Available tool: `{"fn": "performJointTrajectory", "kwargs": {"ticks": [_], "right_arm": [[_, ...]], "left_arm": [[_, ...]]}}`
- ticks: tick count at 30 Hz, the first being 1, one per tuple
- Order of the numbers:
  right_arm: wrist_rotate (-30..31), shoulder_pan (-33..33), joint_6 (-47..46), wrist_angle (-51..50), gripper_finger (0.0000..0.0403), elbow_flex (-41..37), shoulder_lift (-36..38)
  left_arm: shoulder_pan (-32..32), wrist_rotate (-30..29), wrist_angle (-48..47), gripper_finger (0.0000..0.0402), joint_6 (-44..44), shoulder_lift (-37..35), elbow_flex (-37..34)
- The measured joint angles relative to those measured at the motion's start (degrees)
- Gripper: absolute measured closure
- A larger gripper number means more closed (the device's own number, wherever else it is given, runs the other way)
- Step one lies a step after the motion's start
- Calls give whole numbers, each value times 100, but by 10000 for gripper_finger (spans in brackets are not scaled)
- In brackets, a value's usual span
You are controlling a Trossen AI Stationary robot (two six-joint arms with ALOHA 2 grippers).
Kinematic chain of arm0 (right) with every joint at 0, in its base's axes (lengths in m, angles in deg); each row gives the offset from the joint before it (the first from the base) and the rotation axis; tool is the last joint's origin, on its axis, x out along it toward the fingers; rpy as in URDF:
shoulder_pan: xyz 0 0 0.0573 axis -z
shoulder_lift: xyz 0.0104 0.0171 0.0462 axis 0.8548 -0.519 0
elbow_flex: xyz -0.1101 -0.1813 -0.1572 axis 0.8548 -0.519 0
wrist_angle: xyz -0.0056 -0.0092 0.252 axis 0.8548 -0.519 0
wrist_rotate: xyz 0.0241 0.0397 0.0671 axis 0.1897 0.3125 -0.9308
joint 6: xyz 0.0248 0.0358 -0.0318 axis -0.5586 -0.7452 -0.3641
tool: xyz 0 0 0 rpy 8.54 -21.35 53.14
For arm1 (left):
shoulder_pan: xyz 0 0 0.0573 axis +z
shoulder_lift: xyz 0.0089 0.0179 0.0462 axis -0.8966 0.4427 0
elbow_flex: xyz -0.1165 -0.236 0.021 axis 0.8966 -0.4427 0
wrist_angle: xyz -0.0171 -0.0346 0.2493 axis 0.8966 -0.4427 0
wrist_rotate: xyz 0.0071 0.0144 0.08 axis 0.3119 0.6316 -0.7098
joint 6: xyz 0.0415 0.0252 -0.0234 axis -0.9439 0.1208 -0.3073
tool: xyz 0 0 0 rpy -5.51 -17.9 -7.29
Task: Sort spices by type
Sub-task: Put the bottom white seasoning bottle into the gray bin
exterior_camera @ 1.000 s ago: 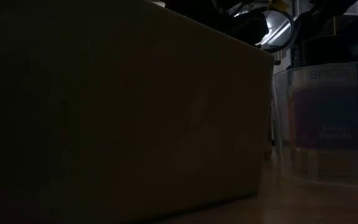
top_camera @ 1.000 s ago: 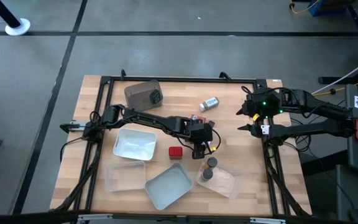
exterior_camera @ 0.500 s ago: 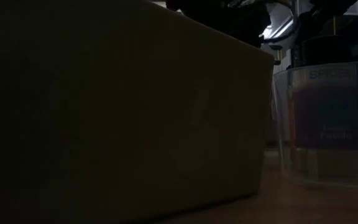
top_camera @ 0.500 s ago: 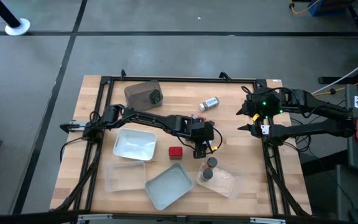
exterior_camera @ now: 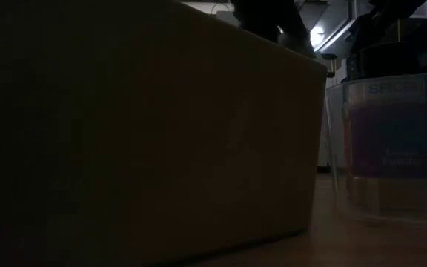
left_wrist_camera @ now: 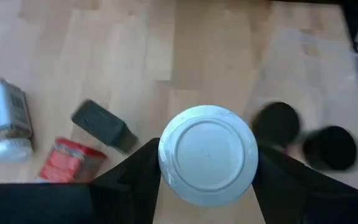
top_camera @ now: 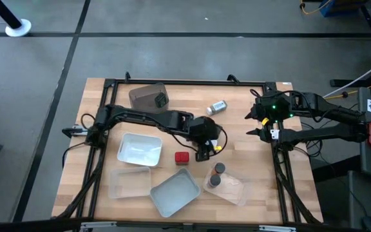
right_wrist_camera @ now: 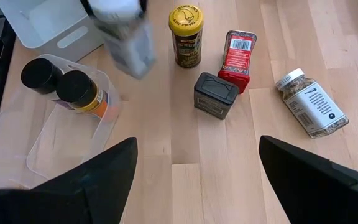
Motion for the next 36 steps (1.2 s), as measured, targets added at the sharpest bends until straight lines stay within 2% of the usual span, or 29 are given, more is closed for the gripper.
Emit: {"fn": "performJointTrajectory", "kwargs": {"ticks": [12, 17, 25, 31, 36], "right_arm": [[7, -1, -3, 0, 68, 0, -1], [7, -1, -4, 2, 68, 0, 0], [23, -1, -4, 15, 68, 0, 0], [351, 0, 11, 65, 68, 0, -2], [774, 1, 278, 191, 68, 0, -31]], "left_arm": [[-855, 691, -851, 204, 889, -395, -4], [-1387, 738, -994, 203, 1168, -393, -11], [-2044, 59, -991, 201, 1760, -391, -308], [-2293, -656, -915, 201, 2079, -384, -775], [-2296, -968, -504, 200, 2383, -343, -1223]]}}
